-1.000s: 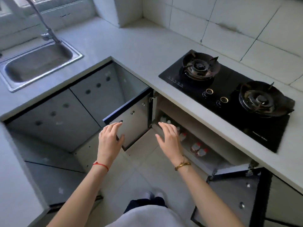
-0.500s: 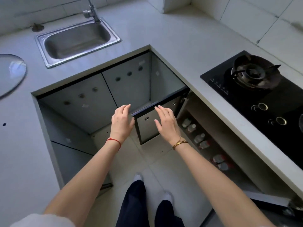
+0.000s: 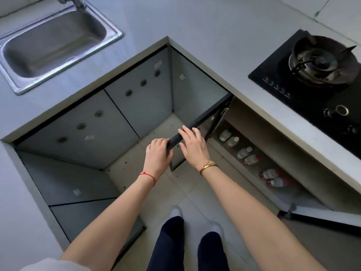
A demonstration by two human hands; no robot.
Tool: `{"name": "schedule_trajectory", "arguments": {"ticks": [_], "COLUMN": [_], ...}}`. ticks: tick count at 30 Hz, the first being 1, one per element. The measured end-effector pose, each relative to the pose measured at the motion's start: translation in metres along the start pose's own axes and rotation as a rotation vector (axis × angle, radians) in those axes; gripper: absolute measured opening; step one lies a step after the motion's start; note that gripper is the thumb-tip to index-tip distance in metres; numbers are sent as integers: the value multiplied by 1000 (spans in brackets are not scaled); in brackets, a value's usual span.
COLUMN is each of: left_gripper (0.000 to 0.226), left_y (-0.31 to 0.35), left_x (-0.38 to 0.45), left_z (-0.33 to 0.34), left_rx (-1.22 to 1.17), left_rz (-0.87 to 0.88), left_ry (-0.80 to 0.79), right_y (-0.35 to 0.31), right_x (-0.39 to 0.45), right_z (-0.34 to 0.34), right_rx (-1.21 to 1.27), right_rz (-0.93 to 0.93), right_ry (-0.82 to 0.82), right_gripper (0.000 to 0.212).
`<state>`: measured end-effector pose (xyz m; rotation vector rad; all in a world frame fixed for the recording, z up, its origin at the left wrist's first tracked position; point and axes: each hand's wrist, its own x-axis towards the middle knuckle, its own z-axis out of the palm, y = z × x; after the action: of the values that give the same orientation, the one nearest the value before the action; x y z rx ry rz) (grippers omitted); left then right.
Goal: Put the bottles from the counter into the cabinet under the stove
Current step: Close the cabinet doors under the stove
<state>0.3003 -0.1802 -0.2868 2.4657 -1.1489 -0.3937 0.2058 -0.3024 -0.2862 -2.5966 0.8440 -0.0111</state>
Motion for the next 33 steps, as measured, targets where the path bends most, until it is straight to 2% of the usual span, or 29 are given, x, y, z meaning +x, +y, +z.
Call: {"name": "schedule_trajectory", "arguments": {"ticks": [4, 11, 16, 20, 23, 27, 30, 33], "left_gripper": [37, 21, 40, 53, 64, 66, 71, 75], "left_y": [-4, 0, 19, 65, 108, 157, 180, 206], "left_x": [-3, -16, -29, -26, -19, -14, -11, -10], "left_z": [1, 12, 30, 47, 67, 103, 127, 151], "left_rx": [-28, 25, 37, 63, 125, 244, 279, 269], "left_rz": [41, 271, 495, 543, 617, 710, 725, 714], "left_ry": [-9, -14, -107, -106, -163, -255, -233, -206], "right_y": [-3, 9, 33, 60, 83, 124, 156, 192], "right_x": [-6, -44, -96, -141, -167, -193, -205, -212], "right_z": [9, 12, 20, 22, 17, 9, 6, 6], "right_rx": [28, 107, 174, 256, 276, 236, 163, 58], "right_rz": [64, 147, 226, 318, 412, 551, 534, 511], "right_ry": [22, 51, 100, 250, 377, 530, 611, 683], "right_gripper": [45, 46, 63, 74, 76, 61, 40, 37]}}
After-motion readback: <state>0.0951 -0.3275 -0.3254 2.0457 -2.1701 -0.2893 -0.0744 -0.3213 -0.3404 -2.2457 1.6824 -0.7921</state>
